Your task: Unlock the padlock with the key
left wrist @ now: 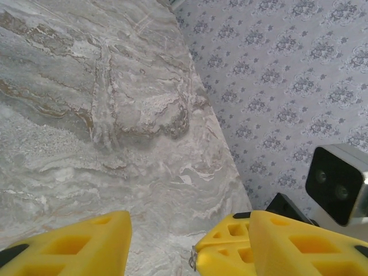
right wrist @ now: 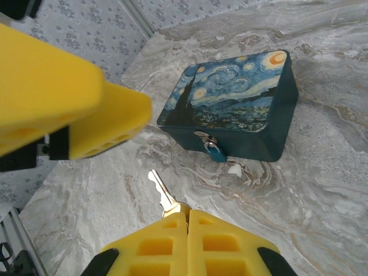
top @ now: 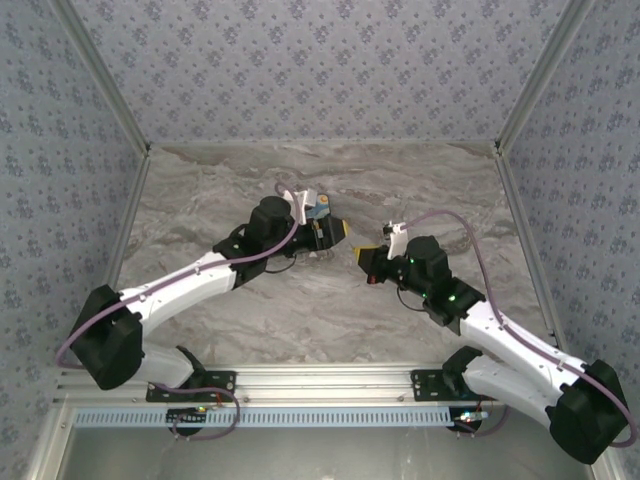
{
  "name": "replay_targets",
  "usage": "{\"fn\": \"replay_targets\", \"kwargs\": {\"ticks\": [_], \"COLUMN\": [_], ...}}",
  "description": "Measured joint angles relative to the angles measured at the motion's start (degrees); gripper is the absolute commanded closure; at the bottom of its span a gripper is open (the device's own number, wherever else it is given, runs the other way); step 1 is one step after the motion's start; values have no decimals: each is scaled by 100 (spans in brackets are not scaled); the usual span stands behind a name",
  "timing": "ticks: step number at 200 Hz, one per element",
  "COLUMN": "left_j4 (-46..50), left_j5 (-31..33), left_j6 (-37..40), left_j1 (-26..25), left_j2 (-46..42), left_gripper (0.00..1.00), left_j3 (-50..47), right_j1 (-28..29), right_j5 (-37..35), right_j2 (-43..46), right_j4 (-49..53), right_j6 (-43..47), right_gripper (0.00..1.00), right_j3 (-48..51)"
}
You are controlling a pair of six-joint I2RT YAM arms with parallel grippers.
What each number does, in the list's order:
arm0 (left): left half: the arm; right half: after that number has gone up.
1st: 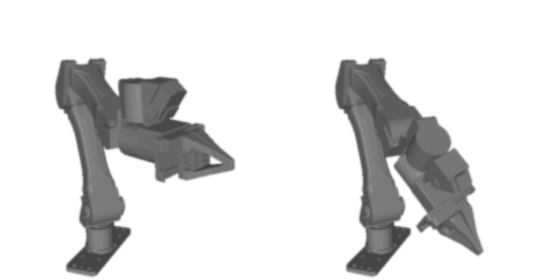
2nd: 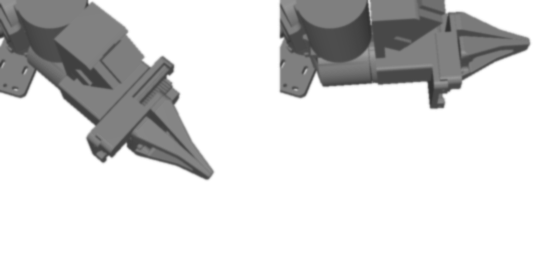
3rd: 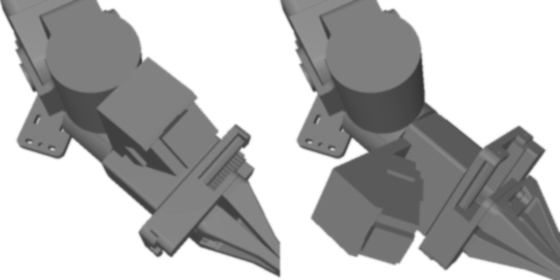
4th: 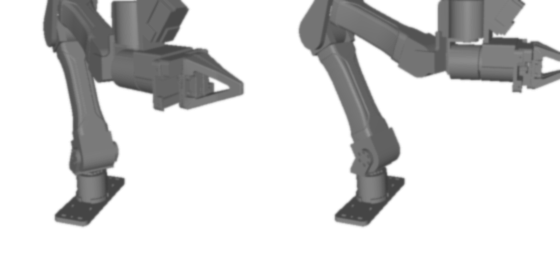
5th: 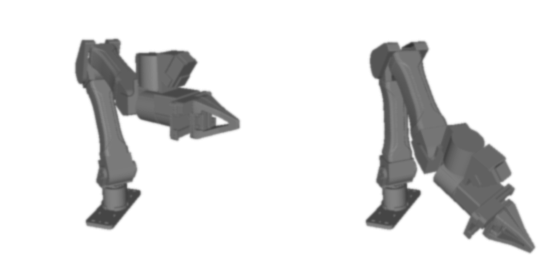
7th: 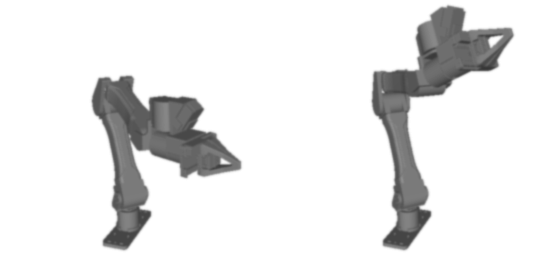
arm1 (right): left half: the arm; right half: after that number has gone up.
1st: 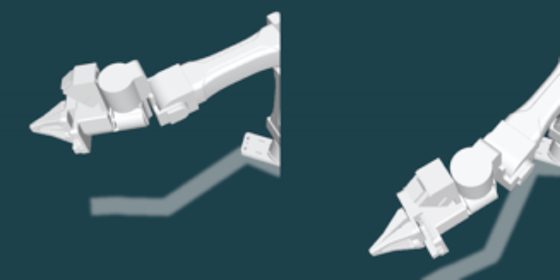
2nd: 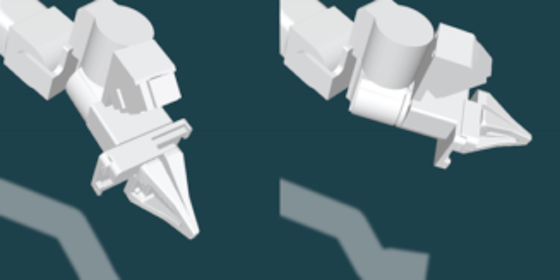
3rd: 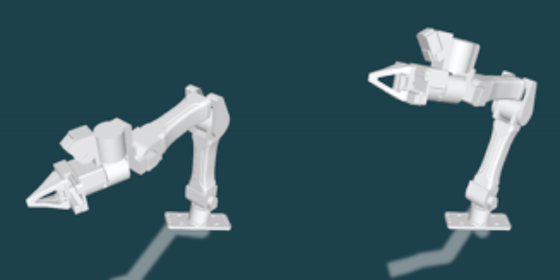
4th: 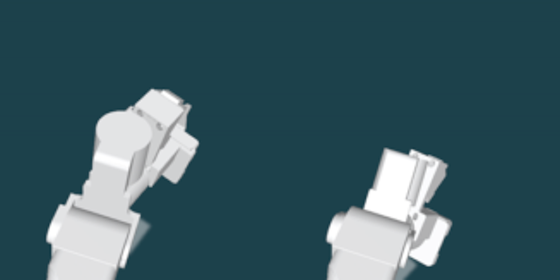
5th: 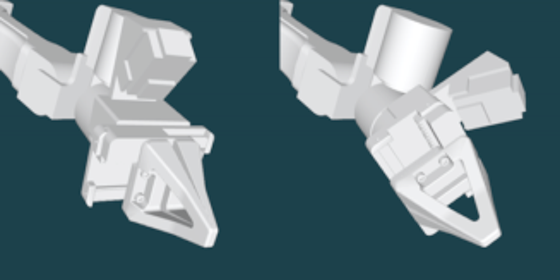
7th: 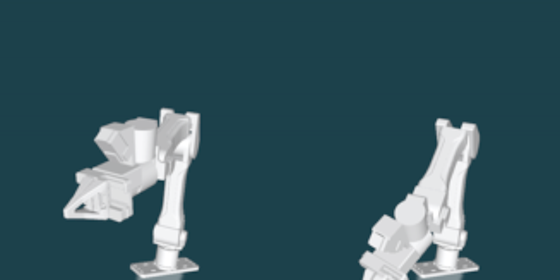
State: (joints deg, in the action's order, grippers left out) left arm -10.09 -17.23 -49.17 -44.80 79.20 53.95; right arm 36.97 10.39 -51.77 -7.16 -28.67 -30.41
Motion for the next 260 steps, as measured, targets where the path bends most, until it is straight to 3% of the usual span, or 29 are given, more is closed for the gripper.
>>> {"fn": "replay_targets", "kwargs": {"ticks": [105,159,192,210,260], "left_j4": [-48,-55,-59,-50,271], "left_j5": [-81,-149,-166,-181,-42], "left_j6": [4,15,37,85,546], "left_j1": [-35,-87,-98,-105,-125], "left_j2": [61,85,85,85,-42], "left_gripper": [57,76,92,100,100], "left_j3": [24,55,55,81,181], "right_j1": [76,144,142,122,-619], "right_j5": [-7,-7,-9,28,1075], "right_j2": [-114,-278,-295,-306,-264], "right_j4": [-146,-264,-297,-293,-625], "right_j6": [-42,-46,-66,-87,-444], "right_gripper": [100,100,100,93,57], "right_j3": [-291,-361,-361,-361,-291]}}
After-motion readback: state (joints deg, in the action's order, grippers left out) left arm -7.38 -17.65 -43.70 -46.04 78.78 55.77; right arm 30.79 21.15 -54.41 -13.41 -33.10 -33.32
